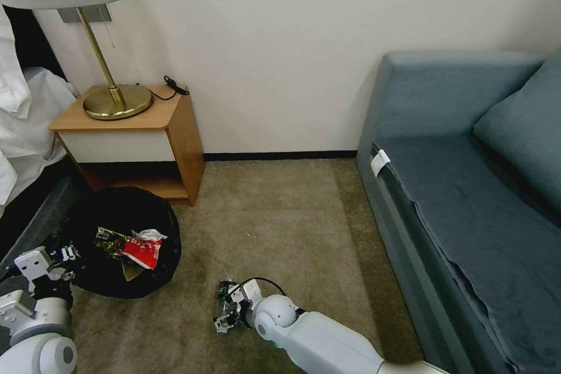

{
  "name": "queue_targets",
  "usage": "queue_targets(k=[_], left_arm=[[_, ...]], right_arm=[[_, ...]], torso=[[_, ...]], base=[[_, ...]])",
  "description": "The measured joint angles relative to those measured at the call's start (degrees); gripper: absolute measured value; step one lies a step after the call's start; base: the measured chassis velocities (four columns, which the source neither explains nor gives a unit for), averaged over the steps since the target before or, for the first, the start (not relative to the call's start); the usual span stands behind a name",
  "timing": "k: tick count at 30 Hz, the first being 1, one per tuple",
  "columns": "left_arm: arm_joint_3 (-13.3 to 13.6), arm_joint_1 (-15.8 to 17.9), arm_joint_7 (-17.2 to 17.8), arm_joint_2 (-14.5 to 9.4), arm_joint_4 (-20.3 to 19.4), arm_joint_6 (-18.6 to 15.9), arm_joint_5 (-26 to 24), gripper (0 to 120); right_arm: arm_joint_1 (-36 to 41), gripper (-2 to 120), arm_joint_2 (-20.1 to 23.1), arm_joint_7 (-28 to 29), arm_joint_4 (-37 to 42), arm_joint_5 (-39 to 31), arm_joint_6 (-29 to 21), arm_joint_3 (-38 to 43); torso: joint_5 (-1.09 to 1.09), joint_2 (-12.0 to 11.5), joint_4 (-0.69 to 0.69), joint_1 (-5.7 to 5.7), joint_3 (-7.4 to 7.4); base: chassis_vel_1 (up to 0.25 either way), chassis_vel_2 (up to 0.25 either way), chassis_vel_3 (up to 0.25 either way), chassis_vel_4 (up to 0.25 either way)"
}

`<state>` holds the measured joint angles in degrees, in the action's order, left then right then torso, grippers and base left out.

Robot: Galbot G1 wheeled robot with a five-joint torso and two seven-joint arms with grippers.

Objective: Pick up the trash bin, then pick up the garbage on the floor and place it into the trash bin.

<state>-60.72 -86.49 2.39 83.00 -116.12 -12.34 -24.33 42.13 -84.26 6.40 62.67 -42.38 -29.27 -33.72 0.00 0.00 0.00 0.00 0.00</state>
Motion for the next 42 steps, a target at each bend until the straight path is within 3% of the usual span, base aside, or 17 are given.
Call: queue_targets(k=[6,9,12,14,18,20,24,26,42], left_arm=[[-0.04,0.14,-0.03,-0.06,0.12,0.0,-0.05,5],[-0.05,0.16,-0.04,-0.06,0.16,0.0,-0.06,5],[-0.06,0.19,-0.05,-0.05,0.17,0.01,-0.06,5],[-0.06,0.18,-0.06,0.01,0.18,0.03,-0.06,5],[-0.06,0.06,-0.07,0.11,0.18,0.15,-0.06,5],[-0.07,0.0,-0.08,0.15,0.21,0.24,-0.06,5],[-0.15,-0.05,-0.09,0.17,0.29,0.4,-0.06,5],[-0.16,-0.14,-0.09,0.25,0.3,0.47,-0.06,5],[-0.32,-0.37,-0.1,0.27,0.2,0.61,-0.15,5]], right_arm=[[-0.25,97,-0.1,-0.42,-0.13,0.0,0.0,-0.18],[-0.2,90,-0.1,-0.59,-0.18,0.02,0.01,-0.27],[0.18,81,-0.09,-0.92,-0.28,0.26,0.0,-0.31],[0.38,68,-0.01,-1.27,-0.3,0.5,0.01,-0.31],[0.58,60,0.11,-1.6,-0.31,0.68,0.02,-0.31],[0.72,48,0.22,-1.87,-0.31,0.78,0.03,-0.32],[0.84,38,0.25,-2.11,-0.36,1.05,0.12,-0.32],[0.97,27,0.28,-2.24,-0.36,1.13,0.15,-0.33],[1.54,26,0.86,-2.65,0.6,1.16,0.24,-0.18]], torso=[[0.0,0.0,0.0,0.0,0.0],[0.0,0.0,0.0,0.0,0.0],[0.0,0.0,0.0,0.0,0.0],[0.0,0.0,0.0,0.0,0.0],[0.0,0.0,0.0,0.0,0.0],[0.0,0.0,0.0,0.0,0.0],[0.0,0.0,0.0,0.0,0.0],[0.0,0.0,0.0,0.0,0.0],[0.0,0.0,0.0,0.0,0.0]], base=[[0.0,0.0,0.0,0.0],[0.0,0.0,0.0,0.0],[0.0,0.0,0.0,0.0],[0.0,0.0,0.0,0.0],[0.0,0.0,0.0,0.0],[0.0,0.0,0.0,0.0],[0.0,0.0,0.0,0.0],[0.0,0.0,0.0,0.0],[0.0,0.0,0.0,0.0]])
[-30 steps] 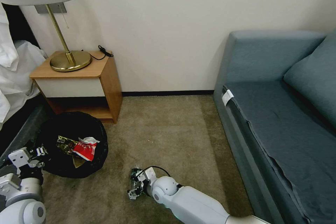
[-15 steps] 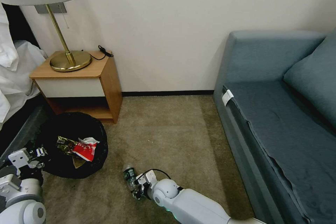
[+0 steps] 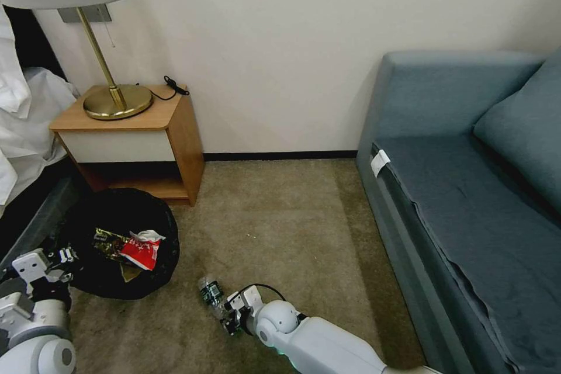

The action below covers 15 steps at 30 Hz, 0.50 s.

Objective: Pick up the trash bin, then pick up the garbage on the floor and place it into the trash bin.

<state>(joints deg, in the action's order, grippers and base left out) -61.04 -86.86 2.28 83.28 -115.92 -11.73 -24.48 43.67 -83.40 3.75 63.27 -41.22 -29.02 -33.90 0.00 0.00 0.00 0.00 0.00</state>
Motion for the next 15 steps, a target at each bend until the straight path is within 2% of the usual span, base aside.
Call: queue_targets(k=[15], left_arm=[[0.08,-0.07,0.0,-0.6,0.67,0.07,-0.5,5]], right_arm=[[-0.31,26,1.62,-0.36,2.13,0.2,0.53,2.31]], torso=[[0.0,0.0,0.0,0.0,0.0]], base=[[0.0,0.0,0.0,0.0]])
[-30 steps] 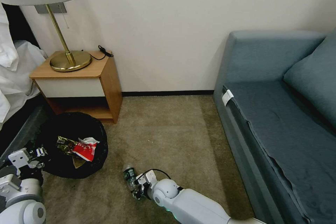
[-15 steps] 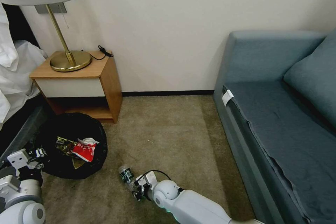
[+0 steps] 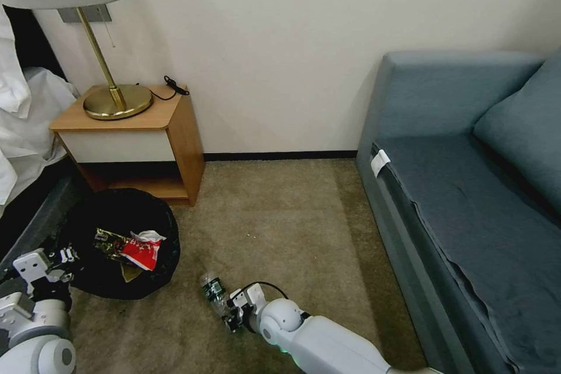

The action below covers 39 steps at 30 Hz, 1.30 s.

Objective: Pick up the trash bin, then pick up the garbage on the floor and place it into the trash bin.

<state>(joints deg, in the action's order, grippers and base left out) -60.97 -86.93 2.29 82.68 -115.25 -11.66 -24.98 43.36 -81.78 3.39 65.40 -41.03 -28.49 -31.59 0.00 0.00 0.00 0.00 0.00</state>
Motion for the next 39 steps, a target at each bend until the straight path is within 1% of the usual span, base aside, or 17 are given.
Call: queue_targets(k=[4,9,14,16,17,19,22,23,24,26,27,29,30,32,35,37,39], left_arm=[[-0.13,-0.06,0.01,-0.47,0.47,0.12,-0.23,5],[-0.35,-0.06,0.01,-0.73,0.73,0.13,-0.35,5],[-0.48,0.21,0.05,-1.45,1.13,0.13,-0.67,5],[-0.11,0.69,0.05,-1.8,1.79,0.14,-0.69,5],[-0.11,0.69,0.05,-1.8,1.79,0.14,-0.69,5],[0.07,1.23,0.09,-1.98,2.32,0.13,-0.64,5],[0.13,1.29,0.13,-2.1,2.34,0.1,-0.63,5],[0.28,1.3,0.13,-2.26,2.33,-0.05,-0.7,5],[0.28,1.3,0.13,-2.26,2.33,-0.05,-0.7,5],[0.36,1.27,0.27,-2.36,1.86,-0.47,-1.52,5],[0.36,1.27,0.27,-2.36,1.86,-0.47,-1.52,5],[0.27,1.28,0.56,-2.37,1.36,-0.81,-2.08,5],[0.27,1.28,0.56,-2.37,1.36,-0.81,-2.08,5],[0.02,1.3,0.8,-2.36,1.15,-1.01,-2.35,5],[-0.01,1.3,0.82,-2.32,1.03,-1.06,-2.39,5],[0.06,1.24,0.89,-1.94,0.64,-1.38,-2.52,5],[0.2,1.26,0.93,-1.7,0.31,-1.61,-2.59,5]], right_arm=[[-0.58,26,1.55,0.03,1.82,-0.05,0.12,1.42],[-0.9,26,2.26,0.02,2.41,0.16,0.35,2.57],[-1.48,26,4.41,-0.48,4.77,1.11,1.2,5.7],[-1.63,26,6.3,-0.36,9.06,-0.63,1.22,7.11],[-1.63,26,6.3,-0.36,9.06,-0.63,1.22,7.11],[-2.07,26,8.03,-0.25,13.01,-2.1,1.25,8.19],[-2.54,26,9.14,-0.22,14.59,-2.95,1.25,8.6],[-3.57,26,10.97,-0.3,16.98,-4.22,1.31,9.32],[-3.57,26,10.97,-0.3,16.98,-4.22,1.31,9.32],[-5.74,26,13.65,-0.82,20.74,-6.52,4.06,10.54],[-5.74,26,13.65,-0.82,20.74,-6.52,4.06,10.54],[-7.5,26,14.46,-1.2,24.53,-9.62,5.82,11.46],[-7.5,26,14.46,-1.2,24.53,-9.62,5.82,11.46],[-9.26,26,14.41,-1.61,27.48,-12.52,5.9,11.34],[-10.14,26,14.05,-1.8,28.68,-13.63,5.91,10.98],[-12.86,26,11.58,-2.01,31.42,-17.75,5.94,7.83],[-13.75,26,10.58,-2.26,31.93,-19.03,5.95,6.68]], torso=[[0.0,0.0,0.0,0.0,0.0],[0.0,0.0,0.0,0.0,0.0],[0.0,0.0,0.0,0.0,0.0],[-0.01,0.0,0.01,0.0,0.0],[-0.01,0.0,0.01,0.0,0.0],[0.0,0.0,0.0,0.0,0.0],[-0.01,0.0,-0.01,0.0,0.0],[-0.01,0.0,0.01,0.0,0.0],[-0.01,0.0,0.01,0.0,0.0],[0.0,0.0,0.02,0.0,0.0],[0.0,0.0,0.02,0.0,0.0],[0.0,0.0,0.01,0.0,0.0],[0.0,0.0,0.01,0.0,0.0],[0.0,0.0,0.01,0.0,0.0],[0.0,0.0,0.0,0.0,0.0],[0.01,0.0,0.0,0.0,0.0],[0.01,0.0,-0.01,0.0,0.0]], base=[[0.0,0.0,0.0,0.0],[0.0,0.0,0.0,0.0],[0.0,0.0,0.0,0.0],[0.0,0.0,0.0,0.0],[0.0,0.0,0.0,0.0],[0.0,0.0,0.0,0.0],[0.0,0.0,0.0,0.0],[0.0,0.0,0.0,0.0],[0.0,0.0,0.0,0.0],[0.0,0.0,0.0,0.0],[0.0,0.0,0.0,0.0],[0.0,0.0,0.0,0.0],[0.0,0.0,0.0,0.0],[0.0,0.0,0.0,0.0],[0.0,0.0,0.0,0.0],[0.0,0.0,0.0,0.0],[0.0,0.0,0.0,0.0]])
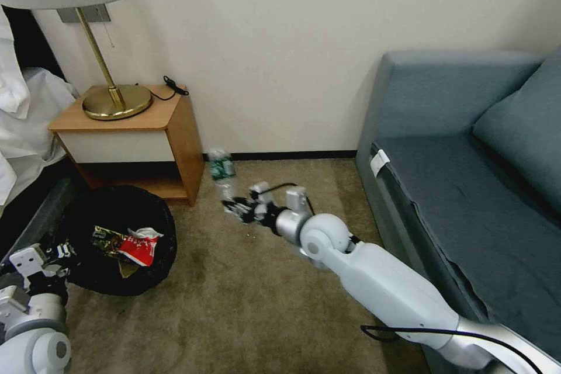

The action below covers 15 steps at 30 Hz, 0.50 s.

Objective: Pick up the trash bin, then pick up the garbage on the floor and place it into the trash bin.

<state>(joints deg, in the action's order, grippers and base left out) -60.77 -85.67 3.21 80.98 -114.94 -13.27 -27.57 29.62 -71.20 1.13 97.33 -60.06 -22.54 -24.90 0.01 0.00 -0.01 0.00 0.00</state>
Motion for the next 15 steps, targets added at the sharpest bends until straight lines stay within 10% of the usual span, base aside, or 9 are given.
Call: queue_targets(k=[15], left_arm=[[1.78,-0.29,-0.02,1.14,-3.0,-1.7,-2.29,5]], right_arm=[[-2.29,26,-7.43,-5.81,-4.88,-3.27,3.66,-10.7]], torso=[[0.0,0.0,0.01,0.0,0.0]], base=[[0.0,0.0,0.0,0.0]])
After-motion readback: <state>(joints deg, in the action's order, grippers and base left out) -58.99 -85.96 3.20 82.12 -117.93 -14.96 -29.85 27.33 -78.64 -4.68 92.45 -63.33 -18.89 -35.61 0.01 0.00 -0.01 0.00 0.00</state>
